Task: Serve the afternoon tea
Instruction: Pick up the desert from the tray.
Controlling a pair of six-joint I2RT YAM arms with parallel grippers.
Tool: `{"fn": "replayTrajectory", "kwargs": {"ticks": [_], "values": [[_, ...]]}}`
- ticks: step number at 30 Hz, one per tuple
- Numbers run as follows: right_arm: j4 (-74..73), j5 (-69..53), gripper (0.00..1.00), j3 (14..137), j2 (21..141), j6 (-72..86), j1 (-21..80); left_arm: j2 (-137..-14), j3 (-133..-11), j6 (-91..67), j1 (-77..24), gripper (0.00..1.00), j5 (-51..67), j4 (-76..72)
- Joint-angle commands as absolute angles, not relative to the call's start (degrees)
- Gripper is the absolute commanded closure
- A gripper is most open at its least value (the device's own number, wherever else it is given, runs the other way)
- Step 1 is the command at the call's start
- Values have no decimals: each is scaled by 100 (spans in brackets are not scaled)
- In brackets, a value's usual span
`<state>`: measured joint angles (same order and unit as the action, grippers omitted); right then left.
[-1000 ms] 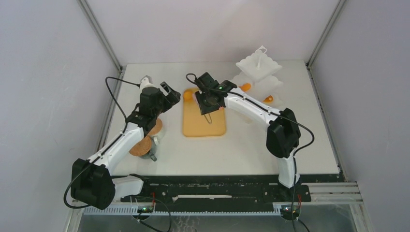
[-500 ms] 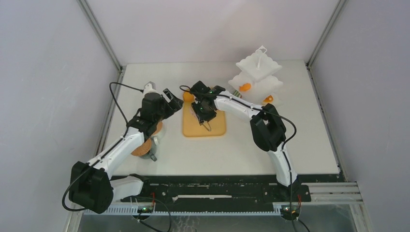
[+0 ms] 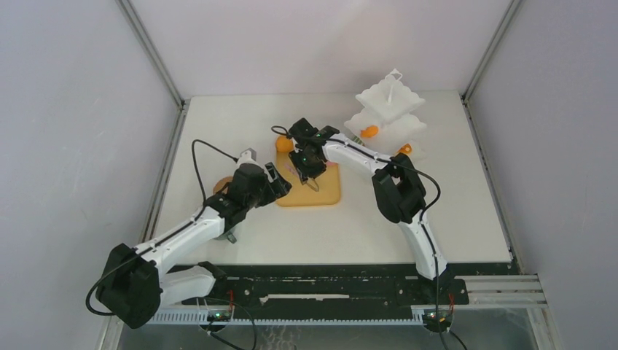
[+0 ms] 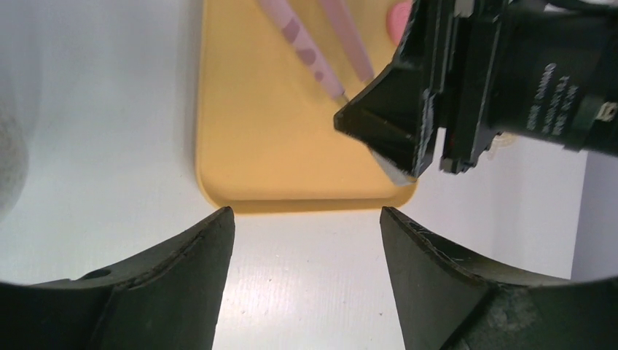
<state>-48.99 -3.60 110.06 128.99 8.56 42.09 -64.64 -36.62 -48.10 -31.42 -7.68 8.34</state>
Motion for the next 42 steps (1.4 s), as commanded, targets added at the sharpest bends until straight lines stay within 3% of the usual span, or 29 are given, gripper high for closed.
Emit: {"fn": "replayTrajectory", "kwargs": {"ticks": [1,10,26,42], "values": [[-4667,-446,52,11310,12968,607,4118,-6354,-3547,-5062,-3331,23,-1058,813],[-4662,-457,52,11515,13014,502,3974,-7047,-3725,-5396,-3633,27,-1364,1083],[-4629,-620,53,11867,13232,421,4047,-8147,-4324,-6134,-3647,23,-2294,2020],[-4726,-375,52,12460,13655,458,4122,-8779,-4433,-6005,-3431,24,-1957,1990]]}}
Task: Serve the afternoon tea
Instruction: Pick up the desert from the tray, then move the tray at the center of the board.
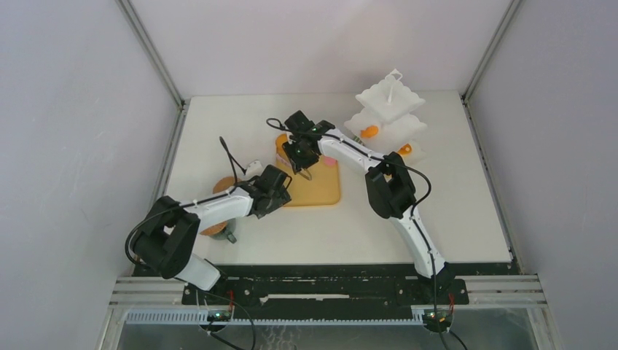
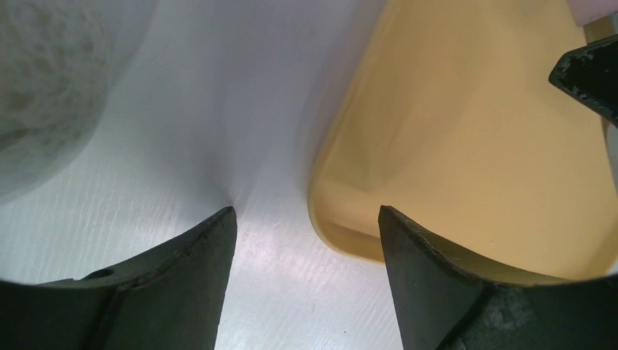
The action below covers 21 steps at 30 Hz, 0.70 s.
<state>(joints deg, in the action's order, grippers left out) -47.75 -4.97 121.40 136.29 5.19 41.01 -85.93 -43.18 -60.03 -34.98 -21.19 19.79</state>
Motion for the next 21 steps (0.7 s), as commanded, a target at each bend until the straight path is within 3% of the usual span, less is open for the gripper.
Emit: {"fn": "replayTrajectory", "kwargs": {"ticks": [1,8,14,21], "values": [[-4749,-333,52,12481,13673,465,4122,-8805,-4422,-5990,-3421,25,-1925,1990],[-4930,57,53,12244,13569,589,4114,-8878,-4284,-5987,-3393,31,-1714,1995],[-4805,82,52,12059,13462,692,4006,-8880,-4061,-6062,-3395,52,-1461,1927],[-4847,-89,52,12435,13621,619,4032,-8885,-3851,-6106,-3406,56,-1274,1929]]}}
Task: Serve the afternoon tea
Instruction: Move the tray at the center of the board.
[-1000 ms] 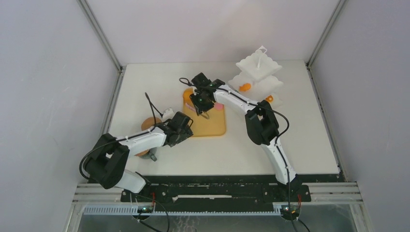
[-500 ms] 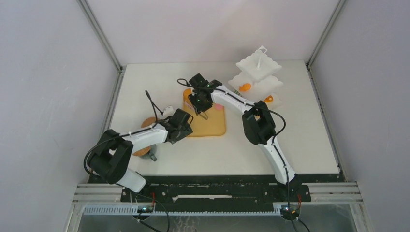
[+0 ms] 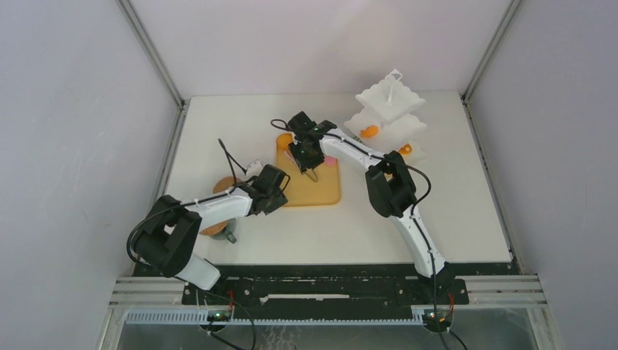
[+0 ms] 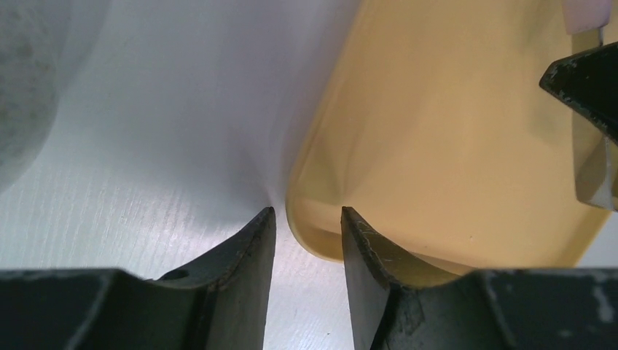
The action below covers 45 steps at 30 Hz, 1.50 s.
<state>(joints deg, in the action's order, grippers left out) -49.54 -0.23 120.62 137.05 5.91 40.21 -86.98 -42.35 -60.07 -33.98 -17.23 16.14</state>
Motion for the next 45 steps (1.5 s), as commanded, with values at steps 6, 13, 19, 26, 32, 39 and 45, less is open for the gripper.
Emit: {"fn": "replayTrajectory", "kwargs": {"ticks": [6,13,19,26,32,39,45], "values": [[-4830,-149,52,12511,13692,602,4060,-8659,-3579,-6135,-3455,62,-1190,2005],[-4813,-217,52,12673,13768,567,4084,-8399,-3304,-6096,-3522,70,-1070,2152],[-4892,-169,52,12868,13884,562,4152,-8164,-3178,-5945,-3644,72,-946,2336],[-4865,-142,52,12816,13921,558,4233,-7867,-2998,-5832,-3709,73,-905,2577],[-4761,-105,52,12725,13926,578,4298,-7620,-2873,-5724,-3709,74,-926,2736],[-4688,-141,51,12767,13973,656,4315,-7461,-2749,-5640,-3709,74,-912,2796],[-4719,-200,51,12796,14021,672,4339,-7397,-2700,-5641,-3709,74,-933,2821]]}}
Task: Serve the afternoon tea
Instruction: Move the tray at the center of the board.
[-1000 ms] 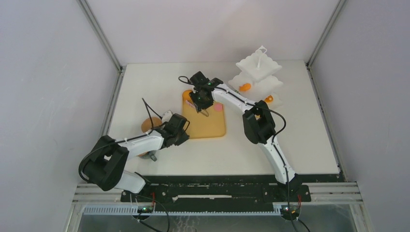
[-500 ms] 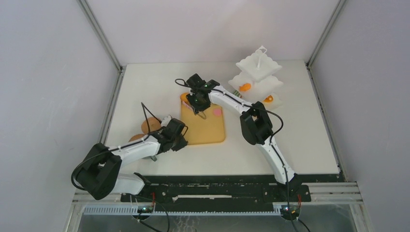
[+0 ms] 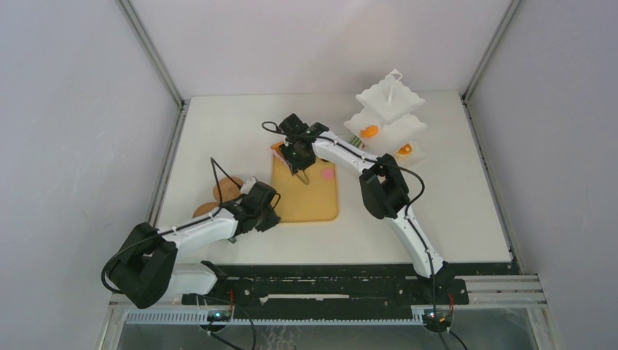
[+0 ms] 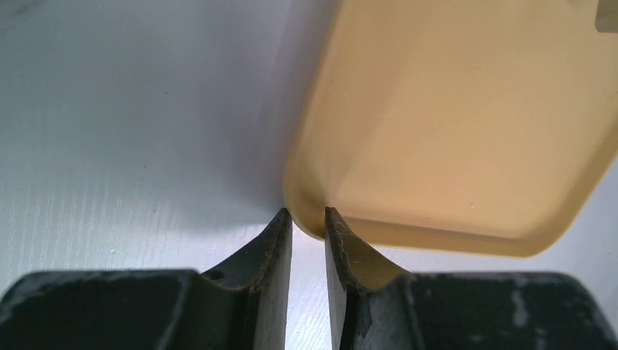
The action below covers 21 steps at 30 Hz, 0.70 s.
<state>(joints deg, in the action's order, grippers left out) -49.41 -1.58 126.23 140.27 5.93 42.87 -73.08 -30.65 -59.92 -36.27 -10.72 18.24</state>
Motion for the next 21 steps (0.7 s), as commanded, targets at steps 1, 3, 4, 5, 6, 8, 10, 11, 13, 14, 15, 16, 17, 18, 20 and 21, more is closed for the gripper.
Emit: {"fn": "replayTrajectory", "kwargs": {"ticks": [1,3,4,5,6,8,10,11,13,14,15,16,17,18,20,21], "values": [[-4729,-210,51,12785,14022,674,4348,-7392,-2706,-5642,-3709,74,-937,2830],[-4745,-211,52,12731,14012,677,4372,-7386,-2707,-5651,-3709,74,-947,2830],[-4746,-199,53,12641,13987,670,4383,-7391,-2706,-5651,-3709,74,-943,2833],[-4728,-178,55,12543,13927,677,4392,-7406,-2715,-5654,-3709,74,-954,2838],[-4685,-167,56,12406,13842,681,4401,-7421,-2724,-5659,-3709,74,-958,2835],[-4501,-128,59,12039,13641,706,4411,-7449,-2741,-5669,-3709,73,-970,2837],[-4340,-121,61,11677,13440,740,4412,-7468,-2758,-5691,-3709,73,-975,2832],[-4289,-105,62,11532,13345,753,4412,-7477,-2765,-5699,-3709,73,-978,2834],[-4214,-76,63,11299,13197,773,4410,-7495,-2798,-5709,-3709,73,-988,2835],[-4179,-71,64,11184,13122,780,4412,-7503,-2812,-5720,-3709,72,-999,2833],[-4143,-63,64,11090,13055,790,4412,-7512,-2828,-5721,-3709,72,-995,2830],[-4109,-57,65,11005,12994,797,4411,-7522,-2856,-5728,-3709,71,-1001,2841],[-4079,-61,66,10928,12929,806,4412,-7530,-2876,-5735,-3709,71,-1007,2849],[-4057,-76,66,10864,12867,808,4412,-7532,-2904,-5745,-3709,70,-1016,2867],[-4050,-86,66,10770,12767,806,4412,-7509,-2945,-5770,-3709,68,-1044,2901],[-4062,-89,66,10748,12723,808,4417,-7494,-2969,-5793,-3709,67,-1058,2906]]}}
